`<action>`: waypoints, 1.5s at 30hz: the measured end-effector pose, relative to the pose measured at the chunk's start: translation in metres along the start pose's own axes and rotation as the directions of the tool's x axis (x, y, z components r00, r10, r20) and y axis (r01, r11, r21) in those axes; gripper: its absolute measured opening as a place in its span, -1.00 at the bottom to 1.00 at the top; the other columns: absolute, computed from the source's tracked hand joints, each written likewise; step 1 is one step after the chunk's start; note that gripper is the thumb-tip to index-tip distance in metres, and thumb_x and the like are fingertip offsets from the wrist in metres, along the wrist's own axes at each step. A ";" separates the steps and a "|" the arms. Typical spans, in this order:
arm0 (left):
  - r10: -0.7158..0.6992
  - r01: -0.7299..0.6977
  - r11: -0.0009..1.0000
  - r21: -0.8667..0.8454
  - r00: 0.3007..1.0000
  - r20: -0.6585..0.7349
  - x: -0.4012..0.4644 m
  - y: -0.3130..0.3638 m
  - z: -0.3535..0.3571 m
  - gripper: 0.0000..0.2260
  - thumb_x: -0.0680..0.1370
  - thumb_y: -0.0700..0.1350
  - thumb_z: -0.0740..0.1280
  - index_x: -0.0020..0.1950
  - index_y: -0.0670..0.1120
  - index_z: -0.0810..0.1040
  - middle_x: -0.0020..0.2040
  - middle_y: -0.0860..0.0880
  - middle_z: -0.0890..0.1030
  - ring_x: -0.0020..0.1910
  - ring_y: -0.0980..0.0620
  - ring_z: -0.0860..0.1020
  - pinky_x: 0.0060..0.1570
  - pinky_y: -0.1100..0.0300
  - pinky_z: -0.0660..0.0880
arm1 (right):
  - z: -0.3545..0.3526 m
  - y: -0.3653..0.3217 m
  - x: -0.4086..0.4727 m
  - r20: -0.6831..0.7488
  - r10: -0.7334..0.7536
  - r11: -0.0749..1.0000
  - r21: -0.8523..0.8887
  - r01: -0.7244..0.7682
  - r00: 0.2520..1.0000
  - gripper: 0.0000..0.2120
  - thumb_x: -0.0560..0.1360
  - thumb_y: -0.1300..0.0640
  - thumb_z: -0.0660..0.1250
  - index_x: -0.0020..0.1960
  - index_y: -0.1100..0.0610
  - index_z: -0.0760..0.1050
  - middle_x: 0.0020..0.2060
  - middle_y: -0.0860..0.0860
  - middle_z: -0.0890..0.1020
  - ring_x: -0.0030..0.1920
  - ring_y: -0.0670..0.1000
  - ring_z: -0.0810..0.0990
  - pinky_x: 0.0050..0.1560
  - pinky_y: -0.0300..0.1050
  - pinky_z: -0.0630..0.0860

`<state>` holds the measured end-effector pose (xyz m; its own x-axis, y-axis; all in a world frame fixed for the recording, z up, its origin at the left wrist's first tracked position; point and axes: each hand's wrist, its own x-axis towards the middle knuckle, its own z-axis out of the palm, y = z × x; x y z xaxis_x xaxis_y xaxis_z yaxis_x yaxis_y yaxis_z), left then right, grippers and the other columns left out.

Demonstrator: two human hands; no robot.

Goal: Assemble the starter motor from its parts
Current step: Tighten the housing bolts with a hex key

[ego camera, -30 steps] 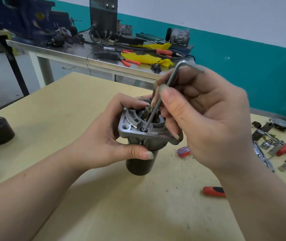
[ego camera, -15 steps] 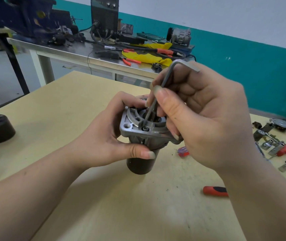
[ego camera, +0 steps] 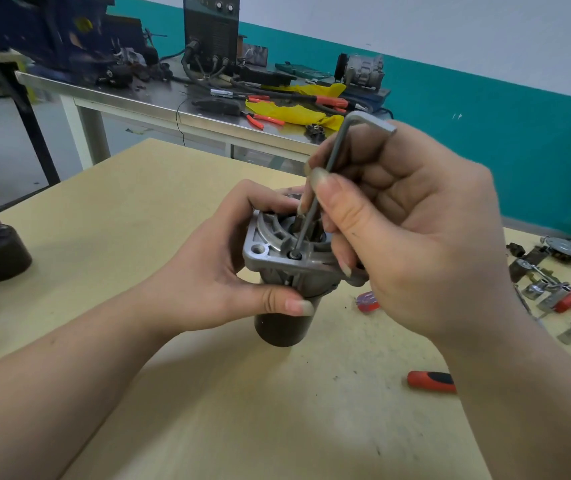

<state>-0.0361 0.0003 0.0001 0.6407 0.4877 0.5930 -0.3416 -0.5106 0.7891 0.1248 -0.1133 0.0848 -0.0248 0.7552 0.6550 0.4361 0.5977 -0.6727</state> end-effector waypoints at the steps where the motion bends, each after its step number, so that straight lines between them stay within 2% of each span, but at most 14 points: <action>1: 0.003 -0.003 1.000 0.001 1.000 0.000 0.000 0.000 0.000 -0.35 0.35 -0.21 0.61 0.32 0.03 0.37 0.29 0.17 0.62 0.27 0.10 0.66 0.22 0.28 0.55 | 0.000 -0.001 0.000 0.010 -0.005 1.000 -0.028 0.005 1.000 -0.89 0.63 0.29 0.33 0.13 0.15 0.55 -0.15 -0.03 0.66 -0.24 -0.13 0.64 -0.21 -0.32 0.54; 6: 0.032 -0.032 0.998 0.053 0.999 0.003 0.001 0.002 0.001 -0.33 0.35 -0.16 0.64 0.32 0.01 0.35 0.25 0.30 0.60 0.18 0.20 0.65 0.16 0.33 0.55 | 0.004 -0.004 -0.001 -0.051 -0.032 0.987 -0.156 0.023 0.998 -0.91 0.58 0.22 0.46 0.06 0.15 0.58 -0.13 -0.02 0.67 -0.07 0.04 0.70 -0.08 -0.09 0.66; 8: 0.030 -0.029 0.997 0.066 1.000 -0.010 0.001 0.003 0.001 -0.32 0.34 -0.11 0.67 0.31 0.03 0.36 0.20 0.27 0.61 0.14 0.18 0.65 0.13 0.30 0.56 | 0.006 -0.006 -0.001 -0.069 0.011 0.995 -0.093 -0.018 0.998 -0.88 0.56 0.22 0.48 0.04 0.11 0.57 -0.16 -0.01 0.70 -0.13 0.03 0.71 -0.16 -0.13 0.64; 12: 0.028 -0.027 0.996 0.085 0.999 -0.021 0.000 0.002 0.000 -0.35 0.33 -0.14 0.65 0.30 0.03 0.38 0.15 0.17 0.64 0.11 0.09 0.67 0.11 0.23 0.59 | 0.006 -0.011 0.000 -0.001 0.128 0.992 0.024 -0.128 0.992 -0.68 0.56 0.26 0.47 0.26 0.02 0.54 -0.21 -0.03 0.75 -0.31 -0.05 0.70 -0.34 -0.35 0.54; 15: 0.028 -0.025 0.995 0.095 0.999 -0.034 0.000 0.002 0.001 -0.33 0.33 -0.13 0.65 0.33 0.02 0.38 0.17 0.09 0.64 0.15 0.06 0.68 0.14 0.21 0.61 | 0.008 -0.011 0.002 -0.040 0.141 0.986 0.099 -0.136 0.989 -0.82 0.47 0.26 0.54 0.01 0.04 0.68 -0.30 -0.10 0.73 -0.38 -0.16 0.66 -0.37 -0.42 0.51; 18: 0.027 -0.025 0.994 0.108 1.000 -0.016 0.000 0.002 0.000 -0.32 0.32 -0.12 0.65 0.32 0.00 0.37 0.20 0.15 0.64 0.16 0.13 0.67 0.12 0.26 0.61 | 0.013 -0.012 0.001 -0.070 0.143 0.987 0.081 -0.137 0.987 -0.89 0.39 0.12 0.59 -0.15 0.01 0.67 -0.32 -0.11 0.72 -0.37 -0.13 0.69 -0.37 -0.35 0.56; 21: 0.032 -0.030 0.995 0.094 0.999 -0.023 0.000 0.003 0.000 -0.28 0.34 0.06 0.70 0.34 -0.03 0.38 0.18 0.02 0.61 0.16 -0.08 0.65 0.14 0.06 0.64 | 0.009 -0.011 0.001 -0.011 0.149 0.988 0.042 -0.149 0.989 -0.89 0.52 0.18 0.51 0.02 0.02 0.68 -0.26 -0.07 0.75 -0.40 -0.07 0.67 -0.40 -0.35 0.53; 23: 0.033 -0.031 0.996 0.086 0.999 -0.018 -0.001 0.003 0.000 -0.34 0.40 0.13 0.66 0.31 -0.05 0.39 0.14 0.03 0.62 0.13 -0.08 0.66 0.10 0.05 0.62 | 0.001 -0.012 0.002 0.061 0.165 0.986 0.001 -0.166 0.984 -0.81 0.60 0.25 0.41 0.16 0.06 0.67 -0.21 -0.01 0.76 -0.41 -0.07 0.65 -0.40 -0.35 0.52; 26: 0.026 -0.025 0.997 0.080 1.000 -0.016 0.000 0.003 0.001 -0.35 0.38 0.09 0.68 0.30 0.03 0.38 0.14 0.15 0.62 0.12 0.09 0.66 0.12 0.22 0.58 | -0.006 -0.012 0.004 0.109 0.193 0.981 -0.017 -0.193 0.975 -0.83 0.59 0.28 0.42 0.10 0.06 0.69 -0.22 0.02 0.75 -0.39 0.00 0.67 -0.41 -0.23 0.56; 30: 0.022 -0.021 0.994 0.105 1.000 -0.003 0.001 0.002 0.000 -0.36 0.33 -0.13 0.65 0.28 0.03 0.37 0.15 0.28 0.63 0.11 0.22 0.66 0.08 0.36 0.56 | 0.001 -0.012 0.002 0.015 0.210 0.976 0.059 -0.210 0.978 -0.90 0.46 0.22 0.57 -0.10 0.15 0.65 -0.33 0.03 0.72 -0.44 -0.10 0.65 -0.43 -0.35 0.52; 36: 0.033 -0.032 0.997 0.073 0.999 -0.011 0.000 0.000 0.000 -0.33 0.33 -0.11 0.68 0.29 0.05 0.38 0.16 0.18 0.63 0.11 0.12 0.66 0.11 0.26 0.57 | -0.004 -0.012 0.003 0.119 0.185 0.982 0.008 -0.188 0.975 -0.78 0.63 0.24 0.37 0.20 0.00 0.62 -0.18 0.04 0.74 -0.37 -0.03 0.66 -0.40 -0.29 0.53; 39: 0.030 -0.029 0.997 0.069 0.999 -0.015 0.000 0.001 0.001 -0.31 0.33 -0.06 0.70 0.31 0.10 0.39 0.16 0.21 0.63 0.11 0.16 0.65 0.11 0.30 0.55 | -0.008 -0.012 0.005 0.137 0.181 0.983 -0.034 -0.178 0.974 -0.84 0.62 0.22 0.34 0.10 0.04 0.65 -0.19 0.08 0.73 -0.37 0.07 0.67 -0.43 -0.17 0.57; 41: 0.032 -0.031 0.997 0.068 0.999 -0.014 -0.001 0.002 0.001 -0.33 0.35 0.04 0.70 0.31 0.13 0.39 0.16 0.23 0.63 0.10 0.20 0.64 0.10 0.33 0.55 | -0.004 -0.013 0.005 0.113 0.170 0.985 -0.027 -0.168 0.979 -0.93 0.57 0.21 0.44 -0.02 0.06 0.67 -0.27 0.02 0.72 -0.42 0.00 0.64 -0.45 -0.26 0.52; 45: 0.030 -0.031 0.994 0.107 0.999 0.012 0.001 0.001 0.000 -0.34 0.33 -0.15 0.64 0.29 0.02 0.35 0.20 0.31 0.62 0.16 0.24 0.65 0.09 0.38 0.56 | 0.007 -0.011 0.002 -0.026 0.166 0.986 -0.015 -0.166 0.986 -0.81 0.42 0.14 0.62 -0.20 0.11 0.61 -0.38 0.03 0.68 -0.47 -0.08 0.61 -0.47 -0.36 0.45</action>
<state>-0.0360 0.0001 0.0017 0.6382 0.4639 0.6144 -0.2857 -0.5984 0.7485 0.1132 -0.1167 0.0911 0.0712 0.8365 0.5432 0.4475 0.4599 -0.7669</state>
